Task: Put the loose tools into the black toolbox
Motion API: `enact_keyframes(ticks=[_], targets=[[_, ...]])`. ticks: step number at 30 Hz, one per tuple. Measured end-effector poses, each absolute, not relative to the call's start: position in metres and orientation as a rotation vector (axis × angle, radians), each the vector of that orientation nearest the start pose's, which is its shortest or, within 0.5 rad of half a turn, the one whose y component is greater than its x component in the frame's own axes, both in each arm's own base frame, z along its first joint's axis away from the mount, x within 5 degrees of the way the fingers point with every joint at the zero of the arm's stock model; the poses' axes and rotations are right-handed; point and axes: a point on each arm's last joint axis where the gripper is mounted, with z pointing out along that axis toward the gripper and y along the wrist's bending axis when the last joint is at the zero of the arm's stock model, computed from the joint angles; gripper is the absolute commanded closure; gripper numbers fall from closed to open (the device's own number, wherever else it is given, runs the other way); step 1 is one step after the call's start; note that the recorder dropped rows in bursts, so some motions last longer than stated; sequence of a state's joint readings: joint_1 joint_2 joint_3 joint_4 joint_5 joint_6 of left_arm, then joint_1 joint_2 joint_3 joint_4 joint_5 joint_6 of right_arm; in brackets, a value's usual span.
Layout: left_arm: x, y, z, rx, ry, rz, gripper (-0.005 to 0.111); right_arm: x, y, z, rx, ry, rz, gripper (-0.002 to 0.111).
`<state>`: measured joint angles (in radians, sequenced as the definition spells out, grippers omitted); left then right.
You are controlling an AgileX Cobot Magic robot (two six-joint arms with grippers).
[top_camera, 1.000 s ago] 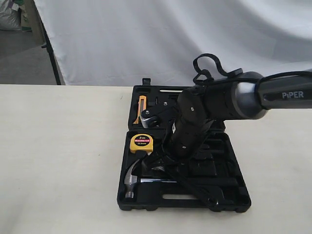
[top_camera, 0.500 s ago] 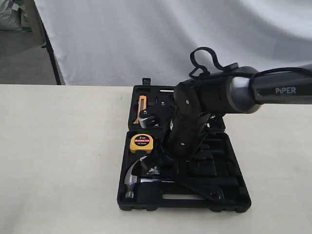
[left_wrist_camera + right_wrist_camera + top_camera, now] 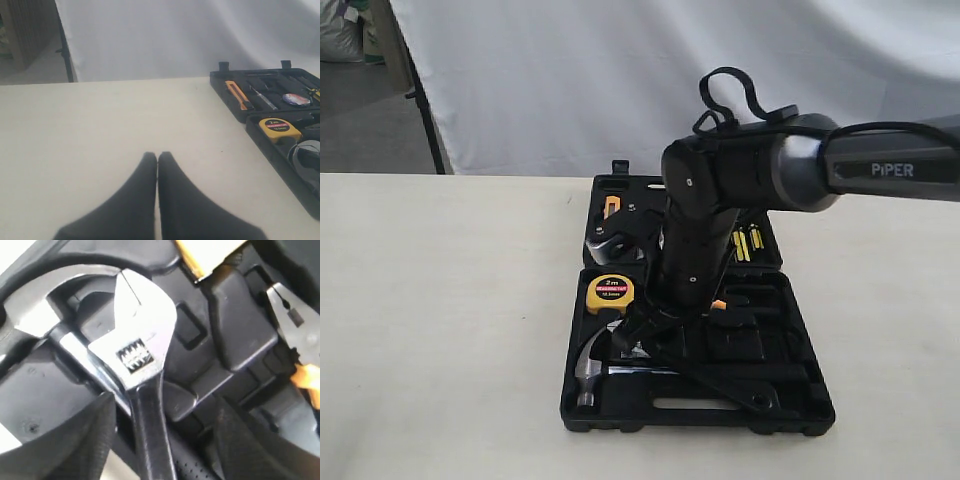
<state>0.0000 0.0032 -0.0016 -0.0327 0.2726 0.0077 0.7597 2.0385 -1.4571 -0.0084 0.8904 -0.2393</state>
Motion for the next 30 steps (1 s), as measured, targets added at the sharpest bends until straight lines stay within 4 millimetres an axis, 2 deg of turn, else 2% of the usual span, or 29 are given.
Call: enact_keyframes(ticks=[6, 9, 13, 14, 24, 30], targets=[[0.055, -0.001, 0.189, -0.014, 1.758, -0.025, 0.106, 0.3, 0.285, 0.143, -1.498, 2.617, 0.046, 0.055], [0.055, -0.001, 0.189, -0.014, 1.758, -0.025, 0.106, 0.299, 0.287, 0.14, -1.53, 2.613, 0.083, 0.072], [0.055, -0.001, 0.189, -0.014, 1.758, -0.025, 0.106, 0.297, 0.289, 0.139, -1.574, 2.604, 0.109, 0.105], [0.055, -0.001, 0.189, -0.014, 1.758, -0.025, 0.106, 0.297, 0.289, 0.139, -1.577, 2.601, 0.109, 0.108], [0.055, -0.001, 0.189, -0.014, 1.758, -0.025, 0.106, 0.297, 0.288, 0.143, -1.637, 2.562, 0.108, 0.109], [0.055, -0.001, 0.189, -0.014, 1.758, -0.025, 0.106, 0.302, 0.283, 0.148, -1.742, 2.497, -0.018, 0.109]])
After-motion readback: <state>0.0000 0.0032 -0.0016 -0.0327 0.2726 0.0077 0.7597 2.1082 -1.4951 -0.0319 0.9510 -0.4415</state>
